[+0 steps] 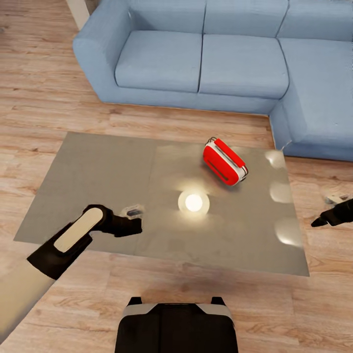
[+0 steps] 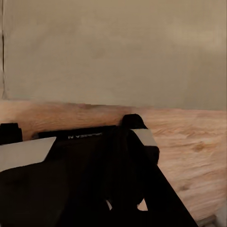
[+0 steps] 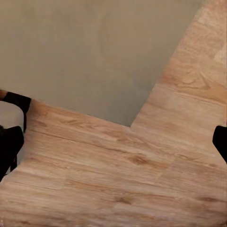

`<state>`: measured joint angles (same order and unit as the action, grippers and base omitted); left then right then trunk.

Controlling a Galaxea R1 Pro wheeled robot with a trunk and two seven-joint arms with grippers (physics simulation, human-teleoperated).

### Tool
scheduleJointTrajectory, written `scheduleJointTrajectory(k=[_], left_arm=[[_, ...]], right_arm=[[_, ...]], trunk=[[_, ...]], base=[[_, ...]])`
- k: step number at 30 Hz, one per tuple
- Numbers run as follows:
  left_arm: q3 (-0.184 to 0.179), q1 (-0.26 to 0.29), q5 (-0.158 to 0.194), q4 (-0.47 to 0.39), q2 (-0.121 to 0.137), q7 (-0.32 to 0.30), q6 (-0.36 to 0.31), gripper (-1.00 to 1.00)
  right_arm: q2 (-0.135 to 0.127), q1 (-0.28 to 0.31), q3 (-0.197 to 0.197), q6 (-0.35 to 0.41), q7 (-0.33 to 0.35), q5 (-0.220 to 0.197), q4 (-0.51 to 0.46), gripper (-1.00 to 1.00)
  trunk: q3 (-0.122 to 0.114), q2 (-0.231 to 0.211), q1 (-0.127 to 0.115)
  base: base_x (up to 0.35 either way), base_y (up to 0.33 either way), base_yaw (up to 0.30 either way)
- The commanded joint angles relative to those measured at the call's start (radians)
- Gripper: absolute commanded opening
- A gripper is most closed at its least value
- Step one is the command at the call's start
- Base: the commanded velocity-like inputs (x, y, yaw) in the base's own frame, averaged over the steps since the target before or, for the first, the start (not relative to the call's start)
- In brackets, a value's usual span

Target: Turn on the radio receiver that's on the table in the living room.

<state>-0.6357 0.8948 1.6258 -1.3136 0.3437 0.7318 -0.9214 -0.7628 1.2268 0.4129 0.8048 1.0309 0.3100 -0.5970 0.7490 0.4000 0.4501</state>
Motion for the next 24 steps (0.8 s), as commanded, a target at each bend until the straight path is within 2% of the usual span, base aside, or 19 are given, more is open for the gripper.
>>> scheduleJointTrajectory(k=[1,3,4,5,6,7,9,10,11,12,13,14,15,16,18,21,22,23,24], left_arm=[[-0.027,-0.034,-0.043,0.05,0.0,-0.053,0.041,-1.0],[-0.109,-0.072,-0.095,0.138,0.0,-0.14,0.1,-1.0],[-0.174,-0.083,-0.123,0.206,0.0,-0.202,0.159,-1.0],[-0.223,-0.088,-0.135,0.257,-0.001,-0.25,0.206,-1.0],[-0.331,-0.092,-0.142,0.351,-0.005,-0.344,0.288,-1.0],[-0.367,-0.093,-0.143,0.381,-0.006,-0.375,0.313,-1.0],[-0.491,-0.094,-0.142,0.479,-0.009,-0.485,0.394,-1.0],[-0.535,-0.095,-0.138,0.519,-0.012,-0.529,0.426,-1.0],[-0.553,-0.096,-0.136,0.537,-0.014,-0.548,0.439,-1.0],[-0.597,-0.12,-0.124,0.592,-0.02,-0.601,0.477,-1.0],[-0.603,-0.13,-0.122,0.602,-0.021,-0.609,0.483,-1.0],[-0.616,-0.161,-0.118,0.628,-0.023,-0.626,0.498,-1.0],[-0.62,-0.179,-0.116,0.645,-0.025,-0.633,0.509,-1.0],[-0.623,-0.196,-0.115,0.663,-0.028,-0.638,0.526,-1.0],[-0.626,-0.224,-0.115,0.694,-0.037,-0.643,0.557,-1.0],[-0.628,-0.303,-0.12,0.789,-0.082,-0.659,0.62,-1.0],[-0.628,-0.314,-0.121,0.809,-0.091,-0.665,0.629,-1.0],[-0.628,-0.332,-0.122,0.85,-0.11,-0.682,0.646,-1.0],[-0.628,-0.341,-0.123,0.877,-0.122,-0.696,0.657,-1.0]], right_arm=[[0.003,0.0,0.0,-0.115,-0.004,-0.017,0.158,1.0],[0.008,0.0,0.001,-0.283,-0.047,-0.061,0.378,1.0],[0.016,0.0,0.001,-0.395,-0.098,-0.088,0.502,1.0],[0.021,-0.001,0.001,-0.461,-0.135,-0.101,0.55,1.0],[0.028,-0.033,0.001,-0.53,-0.181,-0.113,0.591,1.0],[0.031,-0.051,0.001,-0.544,-0.191,-0.116,0.599,1.0],[0.046,-0.14,0.001,-0.582,-0.219,-0.132,0.619,1.0],[0.056,-0.193,0.001,-0.593,-0.23,-0.152,0.624,1.0],[0.062,-0.22,0.001,-0.597,-0.237,-0.166,0.625,1.0],[0.094,-0.333,0.002,-0.61,-0.289,-0.243,0.628,1.0],[0.102,-0.357,0.002,-0.613,-0.304,-0.261,0.629,1.0],[0.134,-0.416,0.002,-0.628,-0.349,-0.303,0.63,1.0],[0.163,-0.451,0.003,-0.643,-0.378,-0.32,0.629,1.0],[0.193,-0.485,0.003,-0.66,-0.409,-0.331,0.63,1.0],[0.238,-0.533,0.003,-0.683,-0.458,-0.342,0.63,1.0],[0.353,-0.624,0.003,-0.703,-0.552,-0.354,0.631,1.0],[0.373,-0.637,0.003,-0.704,-0.567,-0.357,0.631,1.0],[0.411,-0.66,0.003,-0.706,-0.601,-0.362,0.631,1.0],[0.431,-0.671,0.003,-0.707,-0.625,-0.365,0.631,1.0]], trunk=[[-0.002,0.0,0.0],[-0.005,0.0,0.0],[-0.006,0.0,0.0],[-0.008,0.0,0.0],[-0.01,0.0,0.0],[-0.011,0.0,0.0],[-0.014,0.0,0.0],[-0.016,0.0,0.0],[-0.017,0.0,0.0],[-0.019,0.0,0.0],[-0.021,0.0,0.0],[-0.022,0.0,0.0],[-0.024,0.0,0.0],[-0.025,0.0,0.0],[-0.029,0.0,0.0],[-0.033,0.0,0.0],[-0.035,0.0,0.0],[-0.036,0.0,0.0],[-0.038,0.0,0.0]], base=[[0.0,0.0,0.021],[0.0,0.0,0.045],[0.0,0.0,0.055],[0.0,0.0,0.057],[0.0,0.0,0.06],[0.0,0.0,0.062],[0.0,0.0,0.07],[0.0,0.0,0.075],[0.0,0.0,0.076],[0.0,0.0,0.079],[0.0,0.0,0.079],[0.0,0.0,0.08],[0.0,0.0,0.08],[0.0,0.0,0.08],[0.0,0.0,0.08],[0.0,0.0,0.08],[0.0,0.0,0.08],[0.0,0.0,0.081],[0.0,0.0,0.082]])
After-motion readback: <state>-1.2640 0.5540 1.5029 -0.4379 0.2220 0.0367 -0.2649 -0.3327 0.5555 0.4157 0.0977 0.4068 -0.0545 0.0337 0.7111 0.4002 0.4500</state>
